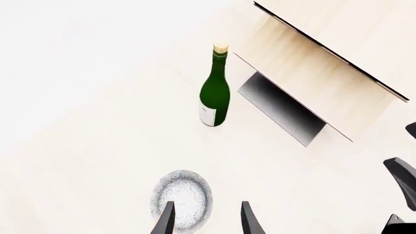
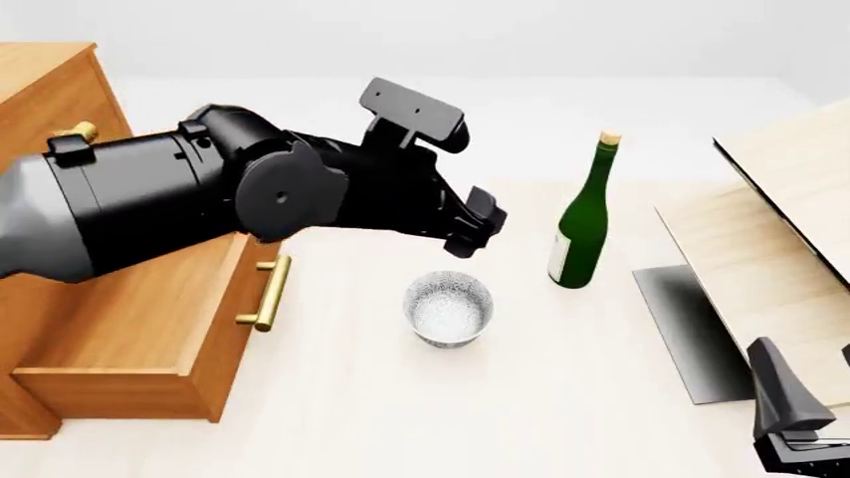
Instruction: Put the bowl in the bottom drawer of the cabinet.
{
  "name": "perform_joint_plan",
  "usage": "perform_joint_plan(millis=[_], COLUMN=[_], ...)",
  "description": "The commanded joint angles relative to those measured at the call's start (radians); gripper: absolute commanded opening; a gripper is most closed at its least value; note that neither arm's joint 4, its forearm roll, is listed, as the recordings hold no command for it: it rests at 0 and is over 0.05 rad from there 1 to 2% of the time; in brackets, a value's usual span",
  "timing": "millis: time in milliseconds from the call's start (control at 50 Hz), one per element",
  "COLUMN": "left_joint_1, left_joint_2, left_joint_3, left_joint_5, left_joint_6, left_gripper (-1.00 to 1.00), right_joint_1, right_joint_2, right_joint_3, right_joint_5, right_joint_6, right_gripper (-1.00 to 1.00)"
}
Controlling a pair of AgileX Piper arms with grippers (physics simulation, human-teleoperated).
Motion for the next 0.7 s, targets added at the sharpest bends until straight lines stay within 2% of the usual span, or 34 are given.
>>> perform_joint_plan(millis=[20, 700], left_joint_1=[-0.033, -0.037], left_joint_2=[0.074, 0.209], left_joint_3=[-0.040, -0.084], left_joint_5=[0.006, -0.038], left_joint_6=[-0.009, -0.060], left_gripper=[1.00, 1.00], right_joint_1=[0.000, 0.000], right_joint_2=[0.000, 0.000], right_joint_3=[0.000, 0.000], right_joint_5=[0.000, 0.000], right_joint_6=[0.001, 0.000], right_gripper=[1.00, 1.00])
